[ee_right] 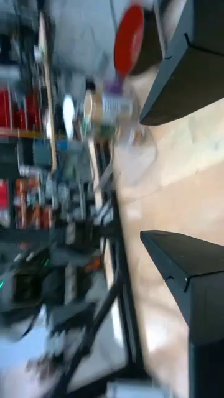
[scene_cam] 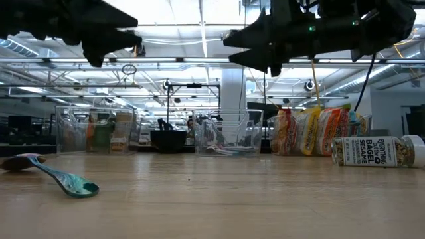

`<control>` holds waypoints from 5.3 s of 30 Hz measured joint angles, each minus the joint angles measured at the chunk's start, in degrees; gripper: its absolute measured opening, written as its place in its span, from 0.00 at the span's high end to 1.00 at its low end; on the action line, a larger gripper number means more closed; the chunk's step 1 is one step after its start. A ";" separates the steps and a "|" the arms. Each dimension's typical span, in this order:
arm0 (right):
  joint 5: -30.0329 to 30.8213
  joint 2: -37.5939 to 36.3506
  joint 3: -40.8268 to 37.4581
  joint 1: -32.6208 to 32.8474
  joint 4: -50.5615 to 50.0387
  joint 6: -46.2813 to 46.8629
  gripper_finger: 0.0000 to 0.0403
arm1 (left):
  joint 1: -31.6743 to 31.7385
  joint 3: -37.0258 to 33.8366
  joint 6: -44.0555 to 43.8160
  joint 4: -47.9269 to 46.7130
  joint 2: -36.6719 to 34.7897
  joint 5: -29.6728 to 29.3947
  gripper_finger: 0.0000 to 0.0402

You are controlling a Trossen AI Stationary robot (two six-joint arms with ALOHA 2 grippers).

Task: Pick & Place Food Item
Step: Put the violet spoon into the middle transparent bin

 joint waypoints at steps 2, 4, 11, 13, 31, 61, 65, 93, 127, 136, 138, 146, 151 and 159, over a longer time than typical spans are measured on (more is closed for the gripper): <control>-5.67 0.02 0.00 -0.02 1.15 0.66 0.30 | -0.15 -0.02 0.03 2.12 3.13 -0.25 0.51; -14.29 0.04 0.00 0.35 4.20 -0.60 0.30 | 0.33 -0.04 0.14 5.87 5.99 -0.46 0.51; -16.58 -5.84 0.00 6.86 6.01 -9.28 0.30 | 2.46 1.13 1.63 13.30 10.60 -0.22 0.51; -10.15 -9.46 0.00 9.84 2.11 -13.03 0.30 | 3.08 1.14 0.95 13.26 10.58 -0.24 0.51; 28.41 -21.00 0.02 23.48 -24.84 -15.77 0.30 | 9.46 1.16 -0.92 12.77 10.58 4.33 0.51; -6.23 13.66 26.92 12.24 -41.99 -5.66 0.30 | -2.58 2.51 1.49 -8.70 -2.37 12.59 0.51; -6.20 13.31 26.90 11.13 -45.89 -1.83 0.30 | -9.27 9.47 -3.10 -22.26 -0.82 11.54 0.51; -6.39 13.11 10.14 6.23 -19.85 -1.85 0.30 | -7.73 39.56 -7.17 -70.91 33.43 21.72 0.51; -6.47 13.11 10.08 6.38 -23.75 3.71 0.30 | -3.10 39.01 -4.85 -74.65 38.61 29.48 0.67; -6.47 13.11 10.08 6.38 -23.76 3.69 0.30 | -1.10 39.28 -4.51 -76.70 37.94 28.17 0.96; -6.50 12.43 10.08 6.40 -24.58 3.56 0.30 | -0.10 39.75 -4.65 -77.59 37.39 26.16 0.96; -6.40 2.52 10.11 8.02 -33.07 0.71 0.30 | 3.52 43.88 -1.77 -85.47 27.69 17.76 0.97; 2.14 -2.33 10.03 14.35 -29.77 -13.99 0.30 | 8.97 44.35 -2.53 -84.67 21.56 18.24 0.98; 27.75 -0.01 10.12 23.21 -18.07 -39.58 0.37 | 19.87 44.33 -3.81 -74.83 21.77 32.09 0.98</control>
